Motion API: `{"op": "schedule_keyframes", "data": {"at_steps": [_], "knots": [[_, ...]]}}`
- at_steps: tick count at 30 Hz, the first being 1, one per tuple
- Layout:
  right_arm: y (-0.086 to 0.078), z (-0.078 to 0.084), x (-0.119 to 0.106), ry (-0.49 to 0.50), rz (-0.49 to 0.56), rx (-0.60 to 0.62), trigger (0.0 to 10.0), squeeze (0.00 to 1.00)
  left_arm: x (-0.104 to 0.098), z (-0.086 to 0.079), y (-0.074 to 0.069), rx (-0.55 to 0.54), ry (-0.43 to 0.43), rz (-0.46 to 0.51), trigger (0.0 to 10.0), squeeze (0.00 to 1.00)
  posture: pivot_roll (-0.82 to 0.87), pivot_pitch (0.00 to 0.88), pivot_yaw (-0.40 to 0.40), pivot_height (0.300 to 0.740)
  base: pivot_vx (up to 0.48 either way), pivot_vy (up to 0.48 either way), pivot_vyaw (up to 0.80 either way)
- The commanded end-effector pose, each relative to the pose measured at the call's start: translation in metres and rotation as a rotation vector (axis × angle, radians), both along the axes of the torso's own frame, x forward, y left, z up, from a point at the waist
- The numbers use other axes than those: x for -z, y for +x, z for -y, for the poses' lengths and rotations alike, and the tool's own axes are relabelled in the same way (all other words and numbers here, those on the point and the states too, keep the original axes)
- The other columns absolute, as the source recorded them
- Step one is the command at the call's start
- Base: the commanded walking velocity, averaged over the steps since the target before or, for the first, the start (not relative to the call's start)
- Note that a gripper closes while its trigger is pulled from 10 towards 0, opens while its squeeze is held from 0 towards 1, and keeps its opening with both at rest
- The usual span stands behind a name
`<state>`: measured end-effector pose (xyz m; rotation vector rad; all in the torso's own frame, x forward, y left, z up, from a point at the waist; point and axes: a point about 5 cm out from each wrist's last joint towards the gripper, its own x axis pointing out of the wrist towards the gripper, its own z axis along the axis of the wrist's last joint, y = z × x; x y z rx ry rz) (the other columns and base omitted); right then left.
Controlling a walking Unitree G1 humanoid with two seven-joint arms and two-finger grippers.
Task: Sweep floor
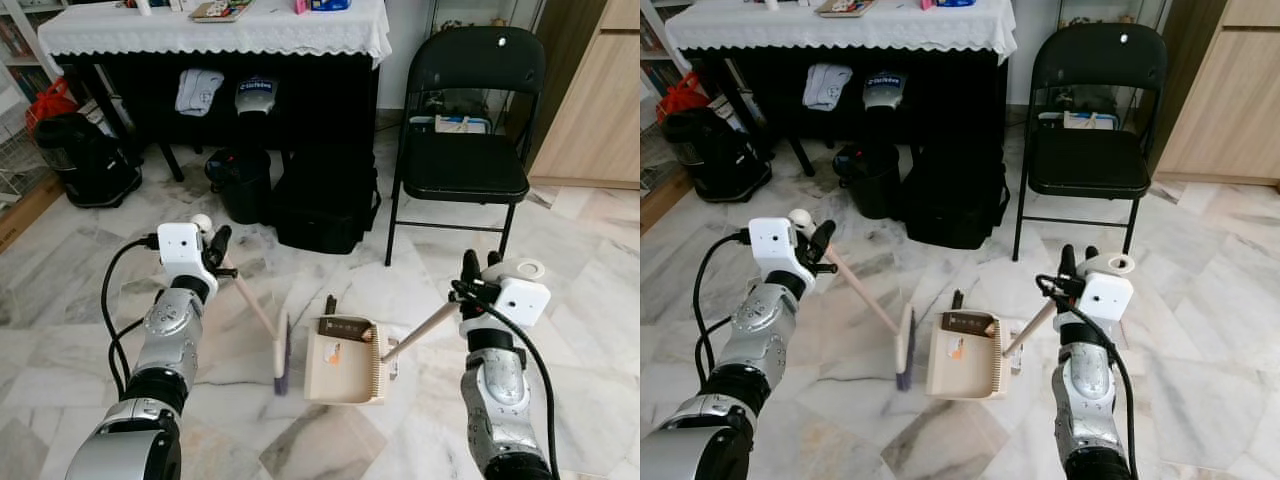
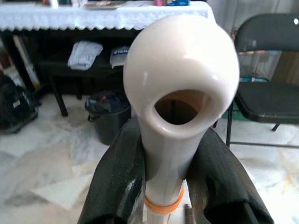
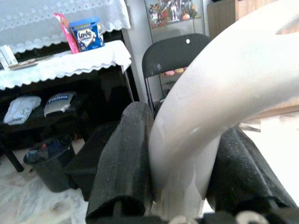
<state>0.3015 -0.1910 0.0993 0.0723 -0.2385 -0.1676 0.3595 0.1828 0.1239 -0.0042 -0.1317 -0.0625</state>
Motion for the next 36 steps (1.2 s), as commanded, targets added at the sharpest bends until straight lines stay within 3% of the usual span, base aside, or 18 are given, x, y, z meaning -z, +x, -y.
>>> {"op": "schedule_keyframes", "data": {"at_steps": [1, 3, 10, 23, 36], "knots": [[0.001, -0.002, -0.011, 0.023, 0.055, 0.002, 10.0, 0.0, -0.001, 0.003, -0.003, 0.012, 0.046, 0.032, 10.0, 0.0, -0.12, 0.0, 0.07, 0.74, 0.0, 0.0, 0.0], [-0.003, -0.003, -0.011, 0.039, 0.054, 0.01, 10.0, 0.0, 0.005, 0.012, -0.008, 0.047, 0.093, 0.04, 10.0, 0.0, -0.12, 0.0, 0.071, 0.74, 0.0, 0.0, 0.0], [-0.013, 0.001, -0.012, 0.024, 0.049, 0.055, 10.0, 0.0, 0.021, 0.018, -0.021, 0.05, 0.072, 0.029, 10.0, 0.0, -0.13, 0.0, 0.063, 0.74, 0.0, 0.0, 0.0], [-0.009, 0.012, -0.021, -0.006, 0.054, 0.1, 10.0, 0.0, 0.004, 0.009, -0.014, -0.033, 0.036, 0.088, 10.0, 0.0, -0.1, 0.0, 0.068, 0.74, 0.0, 0.0, 0.0], [-0.008, 0.012, -0.018, -0.014, 0.036, 0.112, 10.0, 0.0, 0.006, -0.003, -0.018, -0.058, 0.056, 0.083, 10.0, 0.0, -0.09, 0.0, 0.077, 0.74, 0.0, 0.0, 0.75]]}}
